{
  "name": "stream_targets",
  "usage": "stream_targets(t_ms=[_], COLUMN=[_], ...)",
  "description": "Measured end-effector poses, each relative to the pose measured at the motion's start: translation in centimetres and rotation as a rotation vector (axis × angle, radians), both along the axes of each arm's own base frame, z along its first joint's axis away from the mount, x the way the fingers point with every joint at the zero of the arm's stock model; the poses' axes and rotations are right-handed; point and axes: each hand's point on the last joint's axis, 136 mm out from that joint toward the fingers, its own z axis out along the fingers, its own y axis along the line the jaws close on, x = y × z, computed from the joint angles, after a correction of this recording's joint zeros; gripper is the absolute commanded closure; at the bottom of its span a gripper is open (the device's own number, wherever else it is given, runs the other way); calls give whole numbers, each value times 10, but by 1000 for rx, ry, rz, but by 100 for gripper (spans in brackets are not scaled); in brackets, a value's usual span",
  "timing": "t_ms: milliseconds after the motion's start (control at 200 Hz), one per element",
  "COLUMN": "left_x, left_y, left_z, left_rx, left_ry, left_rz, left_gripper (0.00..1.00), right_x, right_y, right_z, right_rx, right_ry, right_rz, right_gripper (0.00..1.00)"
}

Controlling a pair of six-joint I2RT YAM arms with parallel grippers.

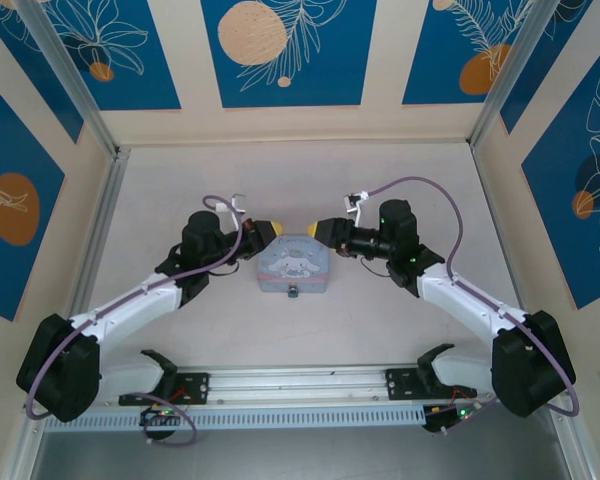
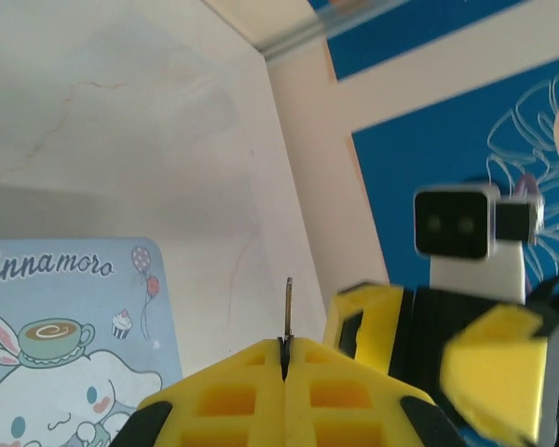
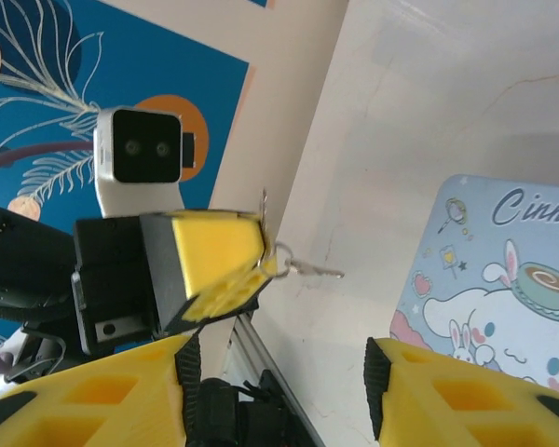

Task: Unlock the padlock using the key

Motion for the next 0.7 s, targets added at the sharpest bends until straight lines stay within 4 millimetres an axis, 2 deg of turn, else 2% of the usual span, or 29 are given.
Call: stream_targets(t_ms=[305, 575, 700], left_x=[4, 4, 4], left_y=[9, 8, 6], left_z=[22, 23, 21], left_rx=[-122, -165, -178], left_ry=[56, 107, 130], left_rz=[138, 178, 181], left_gripper=[100, 100, 100], right_x=[-2, 1, 5], right_y=[16, 29, 35], right_z=[9, 21, 17], right_rx=[-5, -5, -11], right_ry=[-163, -263, -273], right_rz=[72, 127, 140], right_gripper=[48, 48, 47])
